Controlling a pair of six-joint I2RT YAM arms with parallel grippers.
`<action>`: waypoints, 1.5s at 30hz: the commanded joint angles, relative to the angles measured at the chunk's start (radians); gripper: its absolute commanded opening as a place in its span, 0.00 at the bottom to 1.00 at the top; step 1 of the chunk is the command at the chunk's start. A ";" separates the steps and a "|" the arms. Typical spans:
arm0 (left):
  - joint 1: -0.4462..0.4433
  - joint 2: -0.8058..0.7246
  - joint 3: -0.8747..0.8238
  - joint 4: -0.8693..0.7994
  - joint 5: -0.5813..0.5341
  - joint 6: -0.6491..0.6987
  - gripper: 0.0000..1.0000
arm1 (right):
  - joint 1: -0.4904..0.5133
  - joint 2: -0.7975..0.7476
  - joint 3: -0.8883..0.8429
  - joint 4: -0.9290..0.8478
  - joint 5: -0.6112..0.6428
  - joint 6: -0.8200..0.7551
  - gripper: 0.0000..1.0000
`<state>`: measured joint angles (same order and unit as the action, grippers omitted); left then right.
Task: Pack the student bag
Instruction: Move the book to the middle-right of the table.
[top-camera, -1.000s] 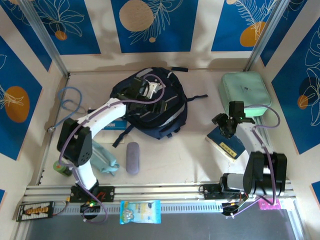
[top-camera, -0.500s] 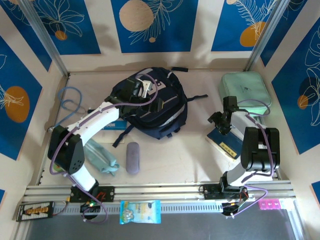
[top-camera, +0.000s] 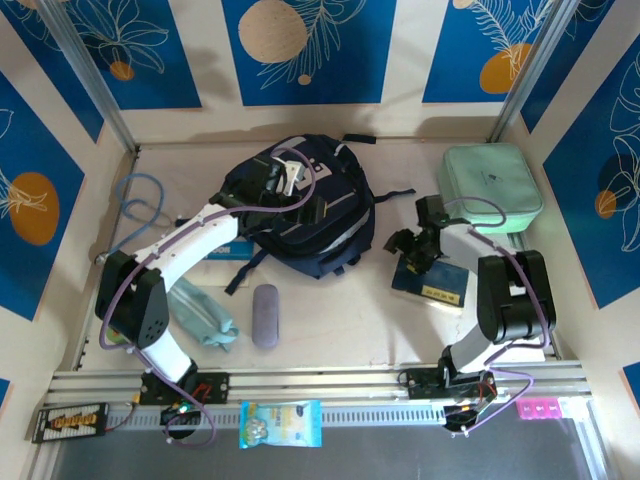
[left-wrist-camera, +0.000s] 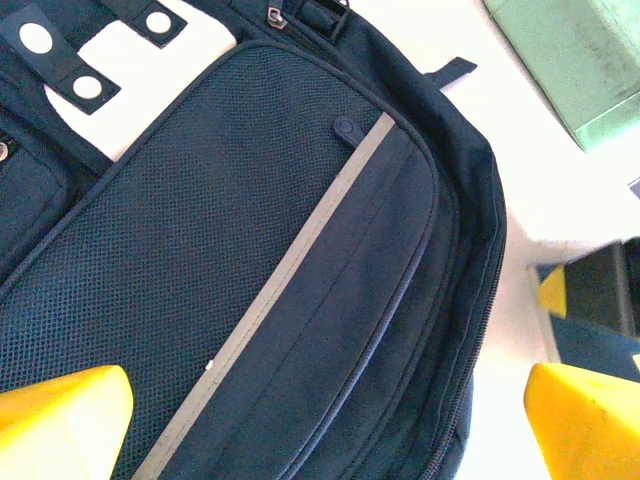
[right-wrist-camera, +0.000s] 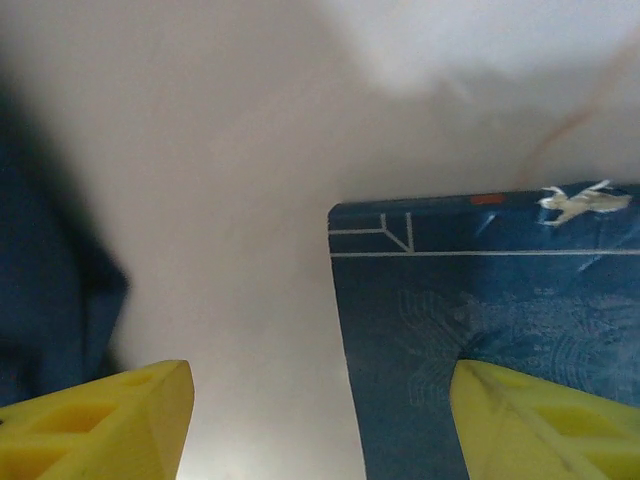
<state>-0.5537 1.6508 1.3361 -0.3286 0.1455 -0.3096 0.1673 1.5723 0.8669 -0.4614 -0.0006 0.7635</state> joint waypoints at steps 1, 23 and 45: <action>0.013 0.015 0.035 0.013 0.024 -0.002 1.00 | 0.128 -0.053 -0.048 -0.090 -0.088 0.044 0.70; -0.004 0.102 0.061 0.065 0.166 -0.084 1.00 | 0.029 -0.206 0.022 -0.222 0.091 0.027 0.73; -0.021 0.142 0.113 -0.031 0.165 -0.108 1.00 | 0.206 0.076 0.014 -0.062 -0.043 0.040 0.72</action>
<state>-0.5663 1.7760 1.4208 -0.3382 0.2993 -0.3965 0.3256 1.6096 0.9165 -0.5400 0.0532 0.7792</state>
